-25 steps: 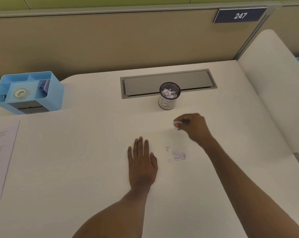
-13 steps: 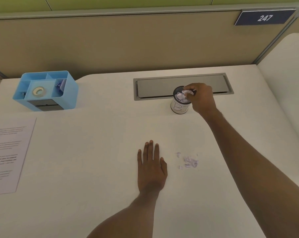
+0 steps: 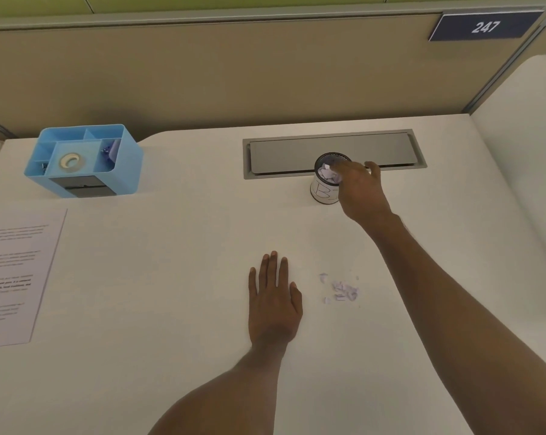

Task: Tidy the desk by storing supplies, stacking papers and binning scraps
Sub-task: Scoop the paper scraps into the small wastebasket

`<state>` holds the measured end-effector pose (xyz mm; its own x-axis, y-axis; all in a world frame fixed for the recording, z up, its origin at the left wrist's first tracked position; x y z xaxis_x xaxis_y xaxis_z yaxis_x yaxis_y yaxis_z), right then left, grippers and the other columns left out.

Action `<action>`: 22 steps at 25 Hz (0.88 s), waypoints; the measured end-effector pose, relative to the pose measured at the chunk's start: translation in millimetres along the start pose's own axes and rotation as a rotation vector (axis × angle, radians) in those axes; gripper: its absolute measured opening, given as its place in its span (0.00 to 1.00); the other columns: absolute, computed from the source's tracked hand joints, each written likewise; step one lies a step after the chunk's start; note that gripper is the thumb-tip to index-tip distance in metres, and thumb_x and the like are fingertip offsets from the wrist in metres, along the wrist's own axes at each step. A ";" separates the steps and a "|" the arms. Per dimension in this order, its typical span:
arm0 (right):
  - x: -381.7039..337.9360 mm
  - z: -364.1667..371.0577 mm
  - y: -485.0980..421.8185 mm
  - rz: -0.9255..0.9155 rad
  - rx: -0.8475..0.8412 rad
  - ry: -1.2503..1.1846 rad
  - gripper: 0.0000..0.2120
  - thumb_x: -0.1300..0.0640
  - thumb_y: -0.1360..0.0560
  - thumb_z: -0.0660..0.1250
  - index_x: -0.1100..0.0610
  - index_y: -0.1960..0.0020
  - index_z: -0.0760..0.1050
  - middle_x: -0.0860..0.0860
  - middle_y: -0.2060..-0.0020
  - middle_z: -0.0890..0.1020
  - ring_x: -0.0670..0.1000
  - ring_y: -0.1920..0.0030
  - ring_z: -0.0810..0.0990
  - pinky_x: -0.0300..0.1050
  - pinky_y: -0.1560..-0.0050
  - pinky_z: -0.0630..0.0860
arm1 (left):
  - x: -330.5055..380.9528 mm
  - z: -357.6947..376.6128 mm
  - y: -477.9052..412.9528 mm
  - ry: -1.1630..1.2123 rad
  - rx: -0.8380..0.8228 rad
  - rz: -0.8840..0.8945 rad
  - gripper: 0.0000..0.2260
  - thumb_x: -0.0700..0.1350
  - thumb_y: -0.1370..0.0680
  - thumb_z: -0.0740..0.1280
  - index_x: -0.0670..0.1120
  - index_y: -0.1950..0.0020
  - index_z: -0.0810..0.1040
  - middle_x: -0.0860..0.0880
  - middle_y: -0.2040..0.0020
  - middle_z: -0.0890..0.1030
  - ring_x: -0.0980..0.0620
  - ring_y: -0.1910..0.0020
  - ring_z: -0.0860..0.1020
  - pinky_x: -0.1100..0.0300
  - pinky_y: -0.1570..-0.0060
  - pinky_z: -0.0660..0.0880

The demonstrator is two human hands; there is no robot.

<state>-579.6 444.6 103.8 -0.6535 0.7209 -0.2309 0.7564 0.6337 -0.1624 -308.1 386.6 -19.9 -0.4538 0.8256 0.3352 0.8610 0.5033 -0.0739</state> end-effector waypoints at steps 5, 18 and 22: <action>-7.5 -12.0 64.5 0.187 0.153 -0.298 0.15 0.60 0.24 0.68 0.58 0.37 0.78 0.55 0.44 0.81 0.59 0.44 0.79 0.54 0.40 0.74 | -0.4 -0.2 -0.3 -0.011 -0.017 -0.009 0.26 0.50 0.14 0.54 0.44 0.16 0.65 0.44 0.14 0.60 0.46 0.14 0.57 0.41 0.16 0.56; -20.2 43.7 226.8 0.645 -0.254 -0.437 0.31 0.51 0.35 0.83 0.59 0.42 0.69 0.50 0.46 0.67 0.54 0.50 0.78 0.39 0.58 0.71 | -0.6 -0.9 1.0 0.006 0.049 0.016 0.25 0.48 0.14 0.58 0.42 0.18 0.67 0.43 0.15 0.64 0.45 0.15 0.60 0.40 0.16 0.56; -28.8 35.1 210.4 0.608 -0.106 -0.607 0.18 0.64 0.28 0.75 0.62 0.41 0.73 0.54 0.46 0.73 0.42 0.56 0.75 0.28 0.56 0.73 | -0.8 -1.2 1.4 0.005 0.052 0.012 0.25 0.47 0.14 0.58 0.43 0.17 0.67 0.43 0.15 0.64 0.45 0.14 0.59 0.40 0.16 0.55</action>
<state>-400.5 547.3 42.6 0.0146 0.6877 -0.7258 0.9432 0.2315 0.2383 -306.3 386.4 -19.2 -0.4422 0.8305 0.3387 0.8531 0.5060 -0.1268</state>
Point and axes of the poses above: each hand's wrist, its own y-axis away from the middle knuckle, its own z-axis out of the palm, x = y × z, the point moved 3 cm from there along -y, towards the middle knuckle
